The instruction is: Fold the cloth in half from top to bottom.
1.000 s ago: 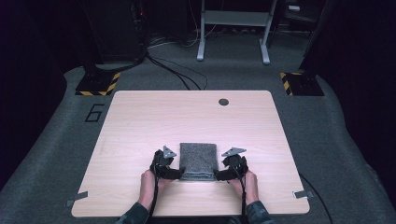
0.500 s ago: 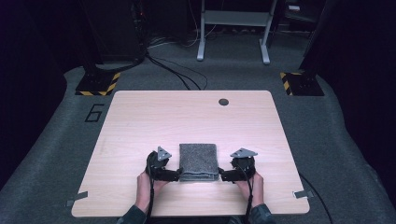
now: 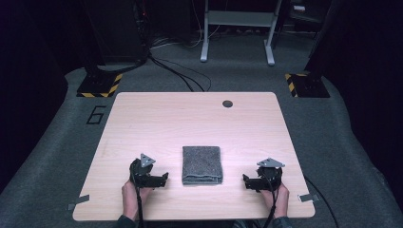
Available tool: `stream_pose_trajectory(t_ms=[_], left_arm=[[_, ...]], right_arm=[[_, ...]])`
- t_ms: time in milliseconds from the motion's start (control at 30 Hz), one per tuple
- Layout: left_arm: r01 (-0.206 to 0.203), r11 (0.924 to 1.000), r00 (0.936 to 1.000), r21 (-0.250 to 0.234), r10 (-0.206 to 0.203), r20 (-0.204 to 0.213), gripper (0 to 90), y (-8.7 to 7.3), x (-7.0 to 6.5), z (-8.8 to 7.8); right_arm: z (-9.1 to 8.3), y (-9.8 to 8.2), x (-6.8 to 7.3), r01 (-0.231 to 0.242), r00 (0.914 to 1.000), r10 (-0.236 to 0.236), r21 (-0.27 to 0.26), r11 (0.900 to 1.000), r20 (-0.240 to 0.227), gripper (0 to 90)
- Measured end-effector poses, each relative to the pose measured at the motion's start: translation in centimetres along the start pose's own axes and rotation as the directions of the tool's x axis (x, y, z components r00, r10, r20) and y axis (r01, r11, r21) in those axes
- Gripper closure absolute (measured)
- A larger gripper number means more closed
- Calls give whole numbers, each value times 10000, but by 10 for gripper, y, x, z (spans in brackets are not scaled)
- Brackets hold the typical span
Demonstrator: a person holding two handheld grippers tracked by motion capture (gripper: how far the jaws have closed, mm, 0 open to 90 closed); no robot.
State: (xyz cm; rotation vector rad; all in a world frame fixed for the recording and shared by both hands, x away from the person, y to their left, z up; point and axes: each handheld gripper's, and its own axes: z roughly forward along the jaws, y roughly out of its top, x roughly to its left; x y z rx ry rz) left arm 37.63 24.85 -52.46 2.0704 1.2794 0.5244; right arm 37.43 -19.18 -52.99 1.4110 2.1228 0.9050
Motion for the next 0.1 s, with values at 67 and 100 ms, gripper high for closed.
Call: stream_pose_trajectory(t_ms=[67,100], left_arm=[[130,9998,9998,-133,-132,-155,27,-4,1,2],[64,9999,9998,-81,-66,-201,24,-5,2,1]], right_arm=[[0,0,0,-10,10000,9,46,10000,8,8],[0,0,0,-11,10000,11,23,10000,5,5]])
